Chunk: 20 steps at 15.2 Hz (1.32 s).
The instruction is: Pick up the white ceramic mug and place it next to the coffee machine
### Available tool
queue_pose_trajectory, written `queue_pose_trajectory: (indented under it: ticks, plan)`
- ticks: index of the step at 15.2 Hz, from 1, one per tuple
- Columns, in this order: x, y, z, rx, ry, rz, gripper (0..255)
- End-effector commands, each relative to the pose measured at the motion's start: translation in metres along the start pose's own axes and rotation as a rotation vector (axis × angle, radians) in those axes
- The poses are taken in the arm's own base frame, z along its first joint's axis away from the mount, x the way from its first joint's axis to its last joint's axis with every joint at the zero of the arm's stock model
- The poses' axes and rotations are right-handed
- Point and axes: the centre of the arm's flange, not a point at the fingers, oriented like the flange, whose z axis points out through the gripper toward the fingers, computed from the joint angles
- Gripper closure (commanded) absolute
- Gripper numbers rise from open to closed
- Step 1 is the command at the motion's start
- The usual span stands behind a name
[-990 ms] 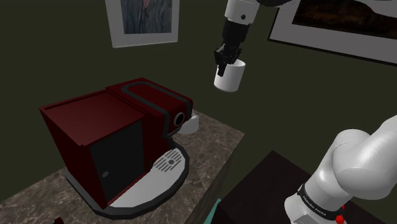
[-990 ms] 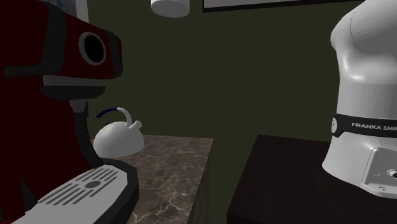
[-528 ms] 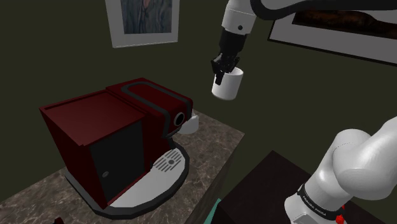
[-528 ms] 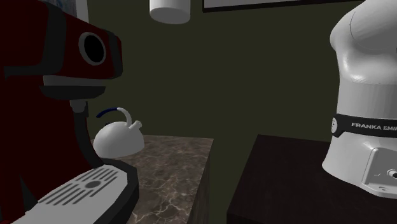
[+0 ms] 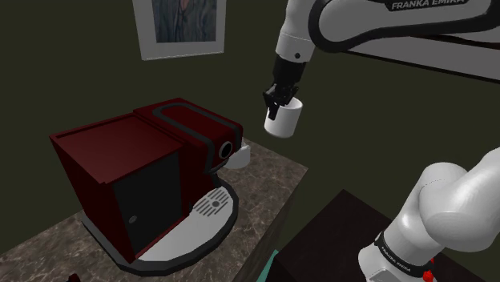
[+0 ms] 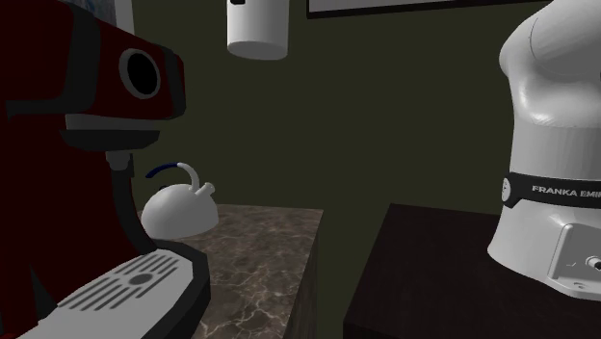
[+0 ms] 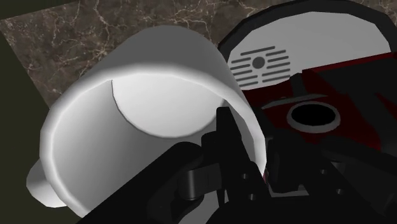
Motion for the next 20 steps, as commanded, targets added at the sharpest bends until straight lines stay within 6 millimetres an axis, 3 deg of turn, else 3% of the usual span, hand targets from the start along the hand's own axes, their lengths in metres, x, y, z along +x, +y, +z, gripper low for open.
queue_pose_trajectory:
  ticks: [1,20]
  plan:
    - [-0.002,0.001,0.010,0.000,0.001,0.000,255]
    - [-0.013,-0.001,0.110,0.000,0.001,0.000,255]
